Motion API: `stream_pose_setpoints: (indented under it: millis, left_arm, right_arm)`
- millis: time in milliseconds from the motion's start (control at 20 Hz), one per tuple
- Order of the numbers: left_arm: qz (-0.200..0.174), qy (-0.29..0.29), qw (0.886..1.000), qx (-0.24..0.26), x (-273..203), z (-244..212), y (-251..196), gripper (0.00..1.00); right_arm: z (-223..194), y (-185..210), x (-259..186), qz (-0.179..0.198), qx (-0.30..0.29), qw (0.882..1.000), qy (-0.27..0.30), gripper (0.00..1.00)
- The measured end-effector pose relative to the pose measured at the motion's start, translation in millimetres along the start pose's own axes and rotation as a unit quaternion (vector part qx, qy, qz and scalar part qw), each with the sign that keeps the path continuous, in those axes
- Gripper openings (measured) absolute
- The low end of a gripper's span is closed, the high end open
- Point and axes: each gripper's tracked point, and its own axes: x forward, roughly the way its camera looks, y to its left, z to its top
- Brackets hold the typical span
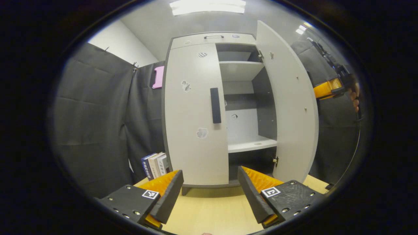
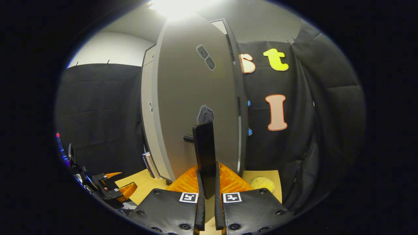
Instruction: Open the right door of the double-door shoe cabinet with the right hand, and open the left door with the left hand.
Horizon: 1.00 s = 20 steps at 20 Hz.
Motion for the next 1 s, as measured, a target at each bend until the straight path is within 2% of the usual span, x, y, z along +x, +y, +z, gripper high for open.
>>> stream_pose_setpoints:
  millis: [100, 200, 300, 550, 600, 650, 700, 750, 800, 850, 900, 950, 1000]
  left_arm:
    - [-0.006, -0.001, 1.000, 0.001, 2, 0, -8, 1.00]
    - [-0.009, 0.000, 1.000, -0.001, 3, 0, -13, 1.00]
    - [-0.012, 0.002, 1.000, -0.003, 5, -1, -14, 1.00]
    - [-0.012, -0.004, 1.000, 0.011, 14, 16, -16, 1.00]
    - [-0.014, -0.007, 1.000, 0.012, 22, 23, -14, 1.00]
    - [-0.017, -0.013, 1.000, 0.011, 29, 30, -14, 1.00]
    - [-0.021, -0.018, 1.000, 0.008, 38, 37, -15, 1.00]
    - [-0.026, -0.022, 0.999, 0.004, 45, 44, -17, 1.00]
    - [-0.032, -0.025, 0.999, -0.001, 51, 51, -20, 0.98]
    - [-0.037, -0.027, 0.999, -0.005, 57, 57, -23, 0.98]
    - [-0.041, -0.030, 0.999, -0.007, 65, 63, -25, 0.98]
    - [-0.043, -0.032, 0.999, -0.009, 73, 68, -25, 0.98]
    - [-0.044, -0.033, 0.998, -0.011, 82, 73, -26, 0.98]
  right_arm:
    - [0, -6, 0, -0.018, 0.003, 1.000, -0.004, 0.10]
    - [2, -16, -1, -0.038, 0.013, 0.999, -0.008, 0.13]
    - [0, -4, 1, -0.023, 0.042, 0.999, -0.006, 0.12]
    - [2, -17, -3, -0.045, 0.018, 0.999, -0.018, 0.13]
    - [3, -17, -7, -0.045, 0.016, 0.999, -0.018, 0.10]
    - [0, -15, -8, -0.046, 0.015, 0.999, -0.018, 0.13]
    - [0, -17, -8, -0.051, 0.012, 0.998, -0.019, 0.09]
    - [1, -19, -10, -0.056, 0.010, 0.998, -0.020, 0.10]
    - [-1, -20, -9, -0.060, 0.009, 0.998, -0.019, 0.17]
    - [-1, -27, -15, -0.076, 0.004, 0.997, -0.022, 0.20]
    - [-1, -37, -18, -0.098, -0.005, 0.995, -0.022, 0.19]
    - [-3, -45, -24, -0.118, -0.011, 0.993, -0.024, 0.25]
    - [-1, -52, -27, -0.136, -0.014, 0.990, -0.026, 0.43]
